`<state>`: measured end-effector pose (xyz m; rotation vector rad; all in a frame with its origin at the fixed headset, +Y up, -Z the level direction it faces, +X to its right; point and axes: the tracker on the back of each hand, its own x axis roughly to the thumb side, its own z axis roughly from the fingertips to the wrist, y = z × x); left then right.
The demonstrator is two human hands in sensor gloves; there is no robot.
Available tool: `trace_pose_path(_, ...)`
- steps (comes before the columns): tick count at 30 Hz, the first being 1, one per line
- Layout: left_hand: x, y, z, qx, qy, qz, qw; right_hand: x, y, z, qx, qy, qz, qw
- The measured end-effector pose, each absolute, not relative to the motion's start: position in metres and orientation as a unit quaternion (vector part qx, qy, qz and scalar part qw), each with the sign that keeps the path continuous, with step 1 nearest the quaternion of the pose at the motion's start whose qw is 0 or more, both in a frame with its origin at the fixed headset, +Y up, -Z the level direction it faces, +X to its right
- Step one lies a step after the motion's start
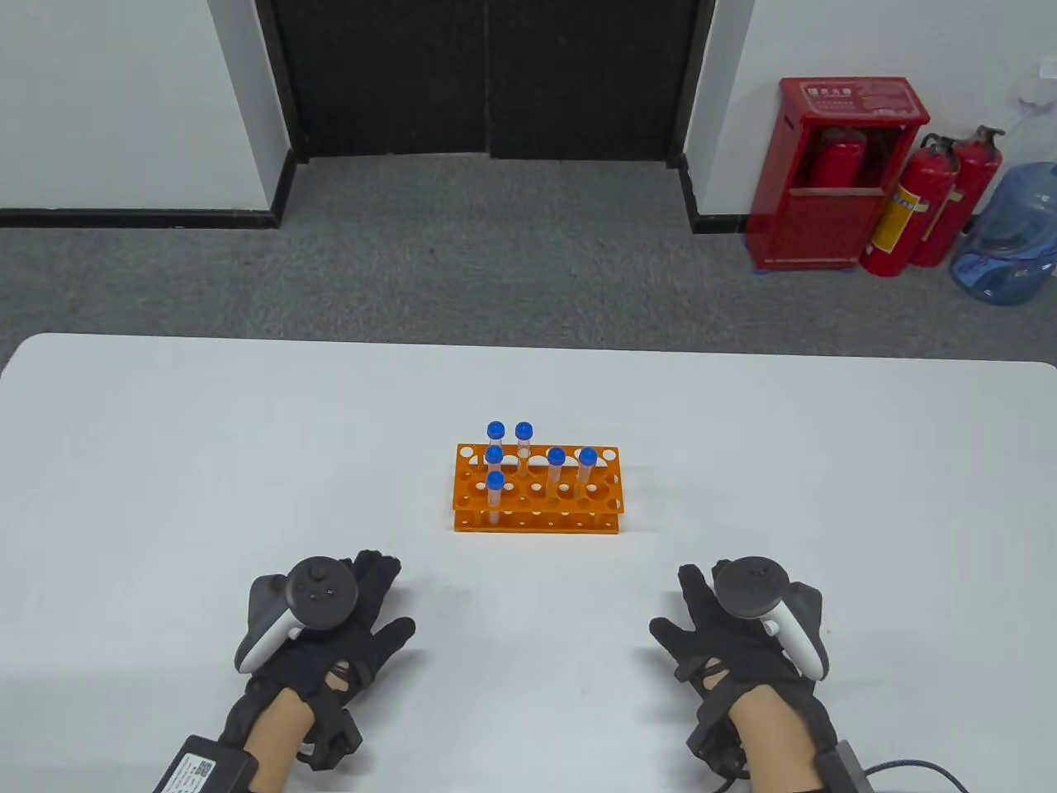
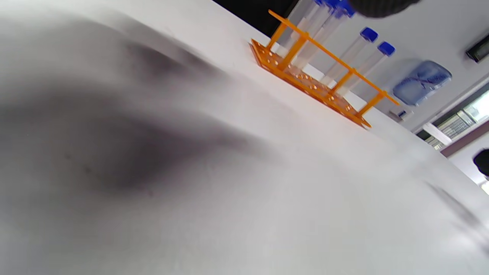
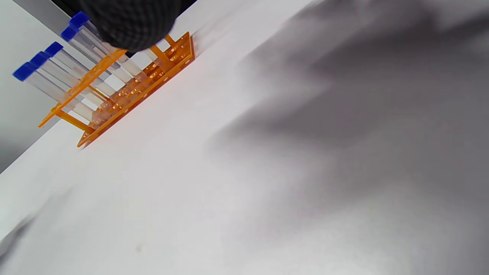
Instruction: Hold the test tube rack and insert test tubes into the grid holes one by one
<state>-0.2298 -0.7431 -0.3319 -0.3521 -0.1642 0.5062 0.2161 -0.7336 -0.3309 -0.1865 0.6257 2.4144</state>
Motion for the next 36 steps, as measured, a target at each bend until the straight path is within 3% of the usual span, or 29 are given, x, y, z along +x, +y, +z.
trace_pose_path(10, -0.226, -0.747, -0.332, -0.192, -0.137, 0.205, 0.950, 0.219, -0.735, -0.332, -0.080, 0.243, 0.911, 0.324)
trace_pose_path(36, -0.226, -0.754, -0.337, -0.223, -0.142, 0.183, 0.947, 0.209, -0.734, -0.331, -0.054, 0.266, 0.906, 0.325)
